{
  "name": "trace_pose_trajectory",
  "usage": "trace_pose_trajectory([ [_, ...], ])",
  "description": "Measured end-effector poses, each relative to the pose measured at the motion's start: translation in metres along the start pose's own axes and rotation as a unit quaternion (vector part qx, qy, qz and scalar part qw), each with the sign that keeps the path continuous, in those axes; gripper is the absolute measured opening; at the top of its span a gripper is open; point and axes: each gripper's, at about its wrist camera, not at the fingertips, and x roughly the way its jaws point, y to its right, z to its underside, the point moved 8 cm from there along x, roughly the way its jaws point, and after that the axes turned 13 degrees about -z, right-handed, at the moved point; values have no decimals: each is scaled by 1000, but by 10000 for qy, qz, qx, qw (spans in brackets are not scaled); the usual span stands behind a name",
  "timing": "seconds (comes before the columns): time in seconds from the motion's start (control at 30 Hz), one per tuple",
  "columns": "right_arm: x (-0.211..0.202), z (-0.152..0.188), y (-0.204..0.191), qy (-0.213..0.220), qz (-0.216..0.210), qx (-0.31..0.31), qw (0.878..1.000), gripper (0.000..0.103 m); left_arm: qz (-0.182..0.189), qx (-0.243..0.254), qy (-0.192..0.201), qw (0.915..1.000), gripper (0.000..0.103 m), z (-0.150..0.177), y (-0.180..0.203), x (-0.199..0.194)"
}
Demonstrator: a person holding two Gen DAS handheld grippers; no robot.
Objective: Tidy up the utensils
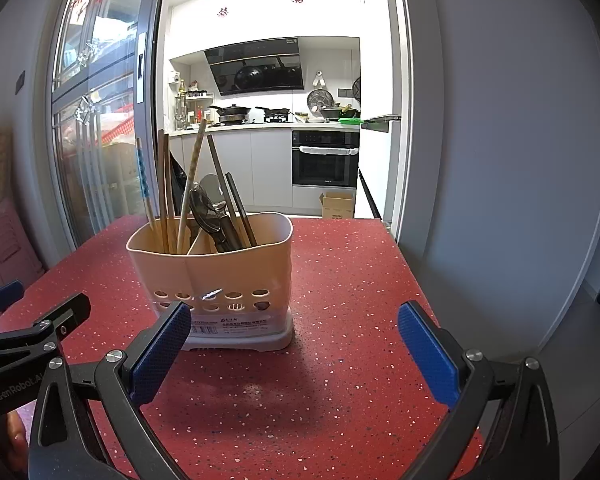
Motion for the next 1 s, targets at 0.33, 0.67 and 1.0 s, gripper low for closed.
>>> trace_pose_trajectory([
  [0.33,0,0,1,-16,0,33,10000,103,7,7,-31,10000,103,2,2,1],
  [0.67,0,0,1,-10,5,36,10000,103,-1,7,-36,10000,103,3,1,1],
  [1.0,1,0,1,-27,-3,46,10000,103,5,2,-53,10000,103,3,0,1],
])
